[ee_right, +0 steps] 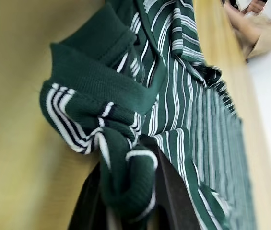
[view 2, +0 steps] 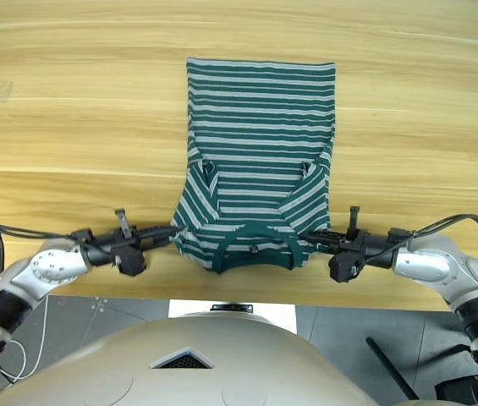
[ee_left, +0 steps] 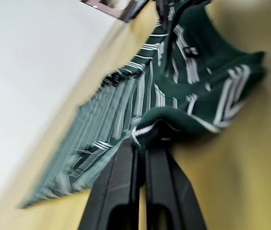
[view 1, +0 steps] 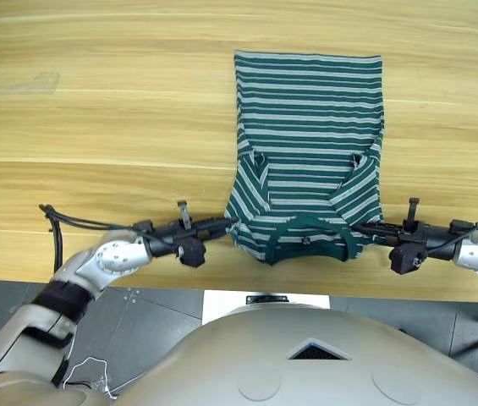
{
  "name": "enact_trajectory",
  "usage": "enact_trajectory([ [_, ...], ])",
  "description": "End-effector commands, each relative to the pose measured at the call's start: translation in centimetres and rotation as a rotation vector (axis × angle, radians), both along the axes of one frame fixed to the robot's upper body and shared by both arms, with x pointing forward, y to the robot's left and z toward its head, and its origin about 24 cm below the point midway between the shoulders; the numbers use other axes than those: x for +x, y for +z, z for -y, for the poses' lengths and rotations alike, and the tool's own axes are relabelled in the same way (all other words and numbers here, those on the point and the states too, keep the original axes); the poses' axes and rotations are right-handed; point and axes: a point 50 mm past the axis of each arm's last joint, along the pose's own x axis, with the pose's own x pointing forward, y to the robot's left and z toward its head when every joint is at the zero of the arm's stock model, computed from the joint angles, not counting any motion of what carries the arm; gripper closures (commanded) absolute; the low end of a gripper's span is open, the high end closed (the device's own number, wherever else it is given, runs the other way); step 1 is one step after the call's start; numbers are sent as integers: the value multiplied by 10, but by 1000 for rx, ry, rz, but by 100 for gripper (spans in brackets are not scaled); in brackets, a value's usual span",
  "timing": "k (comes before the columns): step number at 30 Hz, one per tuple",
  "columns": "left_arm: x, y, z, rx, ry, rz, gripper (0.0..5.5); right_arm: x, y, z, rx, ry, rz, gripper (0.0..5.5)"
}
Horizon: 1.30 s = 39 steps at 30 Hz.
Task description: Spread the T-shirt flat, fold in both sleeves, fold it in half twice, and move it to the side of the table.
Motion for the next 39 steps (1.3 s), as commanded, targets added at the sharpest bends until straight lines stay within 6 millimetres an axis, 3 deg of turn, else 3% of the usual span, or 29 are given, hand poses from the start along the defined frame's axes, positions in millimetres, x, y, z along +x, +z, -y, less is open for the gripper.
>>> enact_trajectory([
  [1, -19, 8, -7, 3, -11, -148, 549, 3, 13, 1, 28, -45, -42, 547],
  [6, -38, 26, -8, -93, 21, -240, 549, -5, 30, -5, 132, -76, -113, 547],
  [10, -18, 38, -10, -226, 132, -221, 549, -2, 30, -10, 186, -110, -136, 547],
  [12, 6, 39, -11, -317, 244, -216, 549, 17, 31, -16, 266, -182, -101, 547],
  [18, 86, 18, -4, -535, 626, -319, 549, 105, 27, -40, 455, -504, 31, 547],
  [21, 108, 4, 4, -552, 746, -395, 549, 143, 22, -52, 501, -680, 54, 547],
  [25, 133, -1, 4, -584, 867, -411, 549, 182, 22, -73, 544, -823, 65, 547],
  [31, 161, 6, 5, -652, 928, -402, 549, 207, 23, -88, 548, -910, 75, 547],
  [34, 171, 10, 7, -697, 944, -402, 494, 212, 20, -91, 528, -947, 78, 547],
  [35, 172, 10, 9, -703, 940, -405, 478, 213, 18, -93, 521, -955, 78, 511],
  [39, 170, 4, 18, -701, 915, -437, 420, 213, 14, -103, 508, -954, 79, 452],
])
